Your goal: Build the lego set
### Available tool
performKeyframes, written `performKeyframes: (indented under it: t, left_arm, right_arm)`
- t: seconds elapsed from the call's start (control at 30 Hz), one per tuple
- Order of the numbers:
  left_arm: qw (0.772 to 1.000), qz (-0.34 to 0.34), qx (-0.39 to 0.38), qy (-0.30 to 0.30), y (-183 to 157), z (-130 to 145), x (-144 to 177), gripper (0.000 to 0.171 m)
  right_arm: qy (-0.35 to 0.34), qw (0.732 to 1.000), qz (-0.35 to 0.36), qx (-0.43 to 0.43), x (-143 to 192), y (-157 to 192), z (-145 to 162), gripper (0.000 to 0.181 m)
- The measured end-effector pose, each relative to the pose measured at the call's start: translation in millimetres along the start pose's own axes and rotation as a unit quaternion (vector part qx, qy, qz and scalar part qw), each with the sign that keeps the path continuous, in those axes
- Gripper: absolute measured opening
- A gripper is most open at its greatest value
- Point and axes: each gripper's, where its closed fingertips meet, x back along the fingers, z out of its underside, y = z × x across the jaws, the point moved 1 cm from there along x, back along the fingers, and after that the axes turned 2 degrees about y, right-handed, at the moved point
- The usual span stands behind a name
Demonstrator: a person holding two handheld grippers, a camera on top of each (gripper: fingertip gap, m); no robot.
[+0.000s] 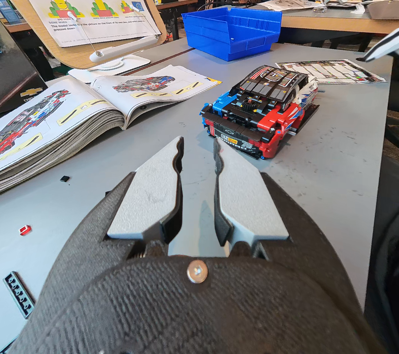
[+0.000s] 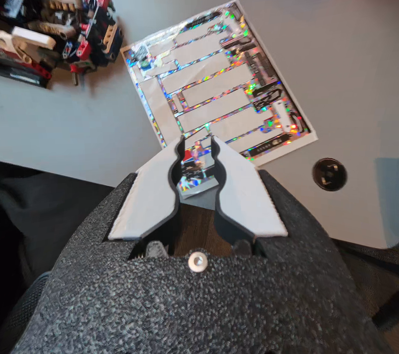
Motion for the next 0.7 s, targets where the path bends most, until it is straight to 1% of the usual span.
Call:
performKeyframes:
  t: [0.07,0.17,0.27,0.37,0.43,0.53,0.6,0.67,0.7]
  left_arm:
    - [1.0,-0.001,0.001,0.0,0.5,0.1,0.0,0.024]
    - [1.0,-0.004,0.001,0.002,1.0,0.5,-0.3,0.025]
    - [1.0,-0.007,-0.001,0.005,1.6,1.2,-0.7,0.025]
    - [1.0,-0.009,-0.002,0.007,1.6,1.8,-1.1,0.024]
    - [1.0,-0.009,-0.004,0.009,1.2,2.2,-1.5,0.024]
    - [1.0,-0.009,-0.005,0.009,0.9,2.2,-1.4,0.024]
    - [1.0,-0.009,-0.004,0.009,1.3,2.3,-1.5,0.024]
    - [1.0,-0.008,-0.003,0.008,1.1,2.1,-1.3,0.023]
    - [1.0,-0.008,-0.004,0.006,0.9,1.6,-0.8,0.023]
  right_arm:
    - [-0.031,0.999,0.021,-0.017,10.5,-18.3,-3.5,0.031]
    - [-0.031,0.999,0.018,-0.024,8.2,-28.8,4.2,0.037]
    - [-0.022,1.0,0.021,0.008,-6.8,-25.9,14.8,0.041]
    - [0.017,1.0,0.01,0.021,-20.0,-14.2,31.2,0.041]
    - [0.01,1.0,0.011,0.013,-20.1,-9.8,31.5,0.038]
    - [0.015,0.999,0.041,-0.024,-17.4,-9.2,34.5,0.035]
    - [0.015,0.997,0.057,-0.049,-15.9,-2.5,36.4,0.018]
    - [0.009,0.995,0.069,-0.065,-16.1,3.8,36.4,0.017]
    - [0.006,0.995,0.069,-0.065,-16.5,6.5,35.6,0.021]
